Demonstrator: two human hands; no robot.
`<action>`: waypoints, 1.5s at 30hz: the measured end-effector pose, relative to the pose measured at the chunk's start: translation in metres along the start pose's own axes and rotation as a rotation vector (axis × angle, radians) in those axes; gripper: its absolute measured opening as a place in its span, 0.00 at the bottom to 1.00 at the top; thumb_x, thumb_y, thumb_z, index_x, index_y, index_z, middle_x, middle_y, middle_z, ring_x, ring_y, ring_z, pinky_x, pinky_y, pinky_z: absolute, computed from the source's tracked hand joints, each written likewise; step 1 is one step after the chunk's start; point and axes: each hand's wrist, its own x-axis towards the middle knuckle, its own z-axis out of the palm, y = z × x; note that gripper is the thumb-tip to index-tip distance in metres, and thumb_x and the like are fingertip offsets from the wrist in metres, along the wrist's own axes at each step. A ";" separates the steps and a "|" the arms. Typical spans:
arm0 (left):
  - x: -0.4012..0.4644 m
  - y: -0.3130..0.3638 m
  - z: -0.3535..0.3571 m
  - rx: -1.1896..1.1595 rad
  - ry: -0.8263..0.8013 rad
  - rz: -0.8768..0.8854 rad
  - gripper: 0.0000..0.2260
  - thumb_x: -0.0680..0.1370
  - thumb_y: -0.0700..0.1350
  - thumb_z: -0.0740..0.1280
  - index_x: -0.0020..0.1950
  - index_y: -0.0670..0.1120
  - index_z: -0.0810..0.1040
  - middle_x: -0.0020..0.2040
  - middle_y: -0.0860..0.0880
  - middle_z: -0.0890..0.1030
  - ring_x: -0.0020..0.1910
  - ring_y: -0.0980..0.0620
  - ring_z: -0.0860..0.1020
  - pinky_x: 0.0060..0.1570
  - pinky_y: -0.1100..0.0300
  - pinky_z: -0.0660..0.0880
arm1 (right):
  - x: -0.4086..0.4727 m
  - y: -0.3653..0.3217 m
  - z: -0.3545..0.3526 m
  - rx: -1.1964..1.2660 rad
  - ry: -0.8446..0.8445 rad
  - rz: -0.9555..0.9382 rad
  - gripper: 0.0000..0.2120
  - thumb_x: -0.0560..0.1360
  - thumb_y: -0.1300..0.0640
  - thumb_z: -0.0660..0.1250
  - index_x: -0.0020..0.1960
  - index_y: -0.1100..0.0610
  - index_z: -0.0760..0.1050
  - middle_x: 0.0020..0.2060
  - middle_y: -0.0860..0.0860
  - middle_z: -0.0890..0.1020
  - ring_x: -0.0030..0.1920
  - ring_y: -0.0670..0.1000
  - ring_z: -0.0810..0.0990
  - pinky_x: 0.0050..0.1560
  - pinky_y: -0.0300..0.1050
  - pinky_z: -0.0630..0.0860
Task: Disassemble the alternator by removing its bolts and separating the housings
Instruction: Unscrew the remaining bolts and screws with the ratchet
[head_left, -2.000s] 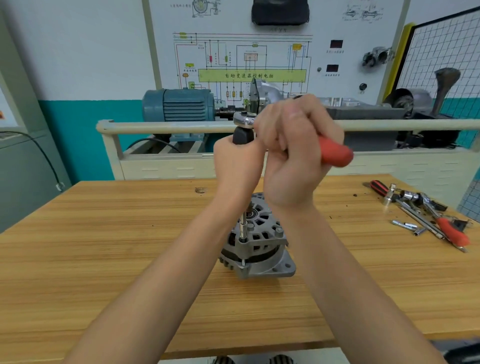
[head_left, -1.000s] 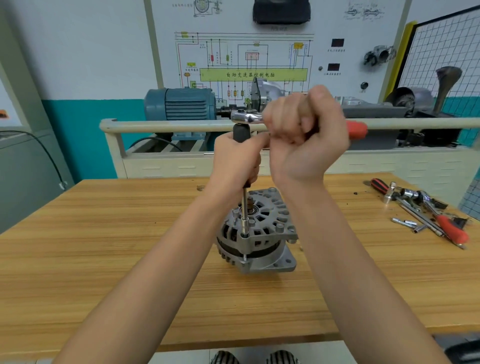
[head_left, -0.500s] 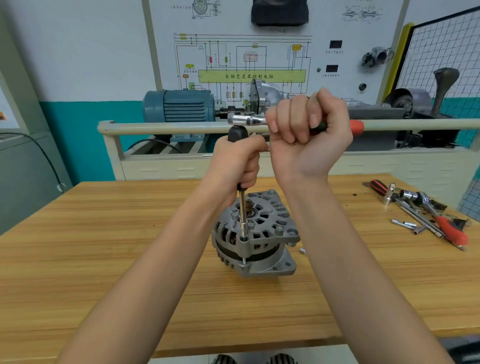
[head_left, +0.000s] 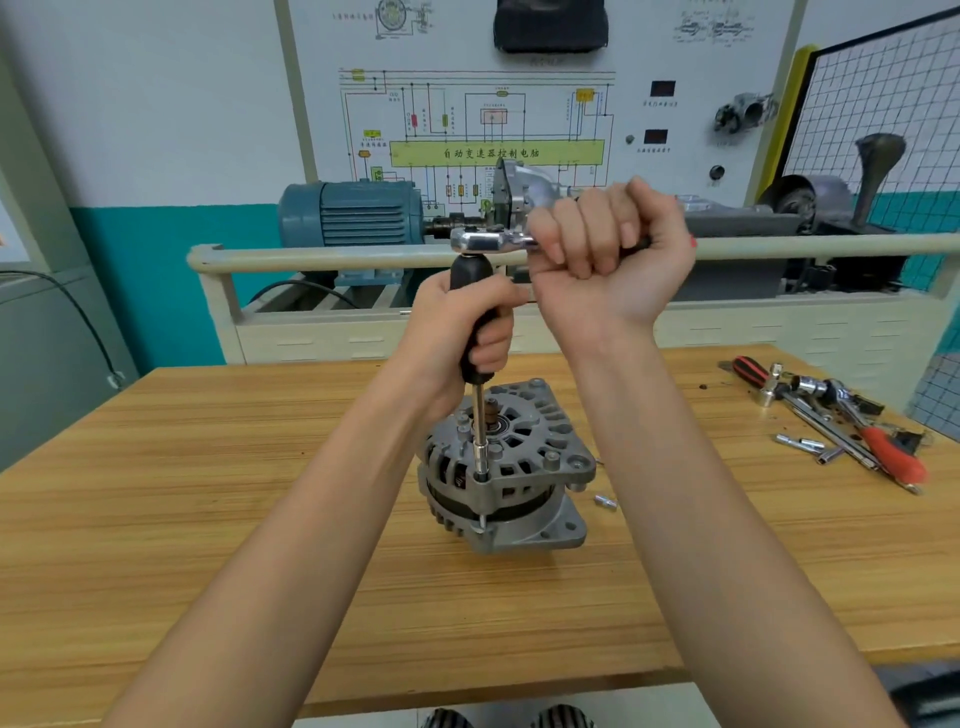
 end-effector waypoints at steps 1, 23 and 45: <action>0.000 0.002 -0.002 -0.005 -0.096 -0.026 0.16 0.71 0.38 0.65 0.25 0.48 0.65 0.19 0.53 0.61 0.17 0.57 0.57 0.20 0.67 0.55 | 0.004 -0.001 -0.004 0.089 0.047 0.048 0.19 0.70 0.59 0.55 0.20 0.56 0.61 0.14 0.49 0.59 0.22 0.48 0.49 0.25 0.37 0.56; -0.004 0.014 0.024 0.047 0.468 0.113 0.16 0.74 0.37 0.63 0.31 0.47 0.61 0.18 0.55 0.61 0.17 0.57 0.58 0.20 0.69 0.55 | -0.036 0.017 0.017 -0.871 -0.394 -0.331 0.06 0.68 0.63 0.65 0.44 0.59 0.70 0.38 0.56 0.74 0.40 0.56 0.72 0.46 0.54 0.70; -0.029 -0.052 -0.057 0.350 0.479 -0.361 0.12 0.71 0.38 0.72 0.38 0.45 0.69 0.25 0.50 0.66 0.22 0.54 0.63 0.23 0.63 0.62 | -0.073 0.013 -0.056 -2.244 -0.339 0.547 0.10 0.68 0.48 0.77 0.34 0.46 0.76 0.31 0.42 0.79 0.34 0.39 0.77 0.35 0.32 0.70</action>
